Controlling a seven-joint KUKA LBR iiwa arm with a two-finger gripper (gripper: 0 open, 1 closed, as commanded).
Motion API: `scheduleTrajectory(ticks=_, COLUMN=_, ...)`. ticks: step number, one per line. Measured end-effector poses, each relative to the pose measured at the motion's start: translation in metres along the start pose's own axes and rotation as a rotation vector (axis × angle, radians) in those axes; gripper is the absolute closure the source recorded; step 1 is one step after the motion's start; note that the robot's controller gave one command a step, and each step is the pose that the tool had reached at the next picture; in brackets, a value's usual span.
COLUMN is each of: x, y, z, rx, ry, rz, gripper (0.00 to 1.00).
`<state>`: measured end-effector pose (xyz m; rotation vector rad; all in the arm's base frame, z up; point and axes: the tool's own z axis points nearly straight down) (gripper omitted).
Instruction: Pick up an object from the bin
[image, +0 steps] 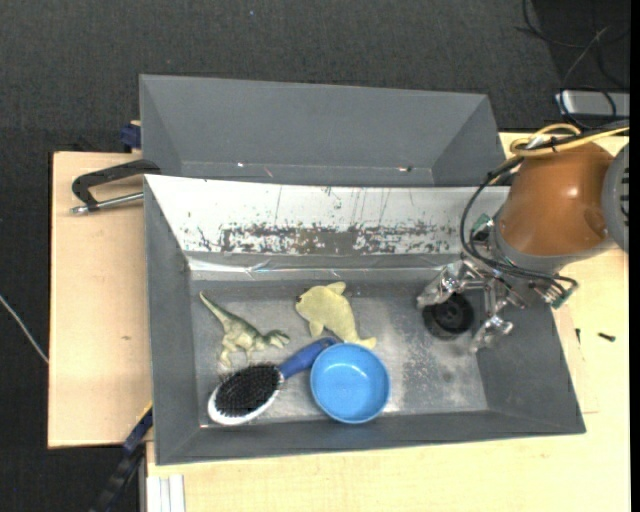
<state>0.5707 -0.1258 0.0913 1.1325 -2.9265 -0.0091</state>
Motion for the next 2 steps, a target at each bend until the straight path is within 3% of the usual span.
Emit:
scheduleTrajectory(ticks=1, x=-0.002, y=-0.002, z=-0.005, rx=0.008, ry=-0.005, rz=0.0, gripper=1.0)
scheduleTrajectory(ticks=2, x=-0.019, y=-0.002, z=-0.133, rx=0.018, ry=-0.012, rz=-0.034, gripper=1.0)
